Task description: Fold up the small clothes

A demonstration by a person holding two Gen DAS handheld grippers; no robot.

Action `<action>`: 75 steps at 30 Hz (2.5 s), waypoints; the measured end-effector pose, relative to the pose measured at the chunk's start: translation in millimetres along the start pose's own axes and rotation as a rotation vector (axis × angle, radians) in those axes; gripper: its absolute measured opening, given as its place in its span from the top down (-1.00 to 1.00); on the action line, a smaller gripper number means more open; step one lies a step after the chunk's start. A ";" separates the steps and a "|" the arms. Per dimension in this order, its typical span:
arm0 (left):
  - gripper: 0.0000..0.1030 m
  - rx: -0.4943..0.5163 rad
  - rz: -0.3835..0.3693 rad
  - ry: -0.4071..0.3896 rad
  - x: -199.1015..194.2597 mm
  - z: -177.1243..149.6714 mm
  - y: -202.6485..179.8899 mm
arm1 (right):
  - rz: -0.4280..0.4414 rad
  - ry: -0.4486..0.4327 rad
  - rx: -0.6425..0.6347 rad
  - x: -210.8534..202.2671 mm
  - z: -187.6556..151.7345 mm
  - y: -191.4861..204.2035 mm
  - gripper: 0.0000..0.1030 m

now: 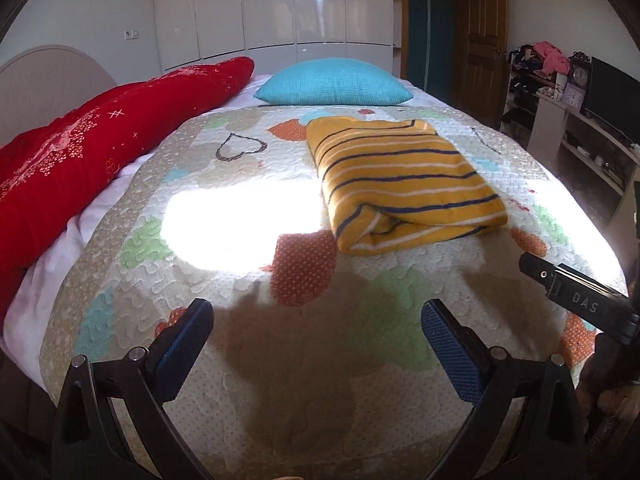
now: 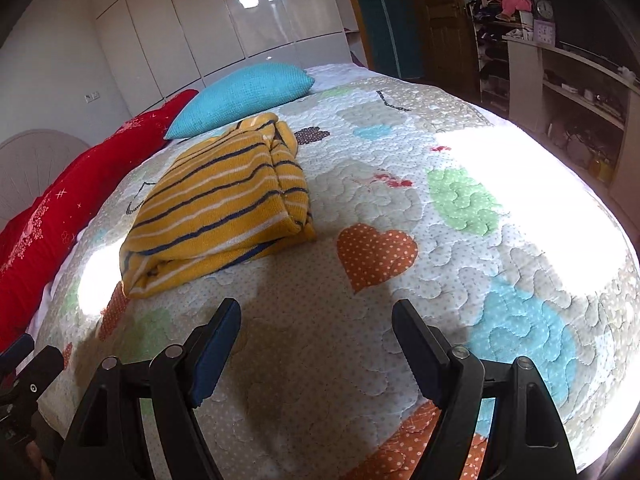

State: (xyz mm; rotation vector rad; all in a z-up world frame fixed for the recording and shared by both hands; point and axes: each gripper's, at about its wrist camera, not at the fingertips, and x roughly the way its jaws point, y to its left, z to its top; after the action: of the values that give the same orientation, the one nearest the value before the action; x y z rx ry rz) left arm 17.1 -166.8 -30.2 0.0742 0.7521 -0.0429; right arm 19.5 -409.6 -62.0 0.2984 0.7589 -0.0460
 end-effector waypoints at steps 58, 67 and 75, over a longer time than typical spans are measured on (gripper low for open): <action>-1.00 -0.080 0.055 0.247 59.2 -33.1 17.5 | -0.132 0.065 -0.191 36.7 -27.3 49.1 -0.90; -1.00 -0.081 0.055 0.238 58.8 -33.2 17.8 | -0.137 0.062 -0.193 36.3 -27.9 49.5 -0.91; -1.00 -0.083 0.055 0.231 58.3 -33.4 17.4 | -0.142 0.056 -0.196 36.2 -28.7 50.3 -0.91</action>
State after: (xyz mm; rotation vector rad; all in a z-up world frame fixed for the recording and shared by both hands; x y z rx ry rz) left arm 38.1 -147.4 -93.5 0.0203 0.9812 0.0504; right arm 33.9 -351.0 -93.9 0.0595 0.8328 -0.0976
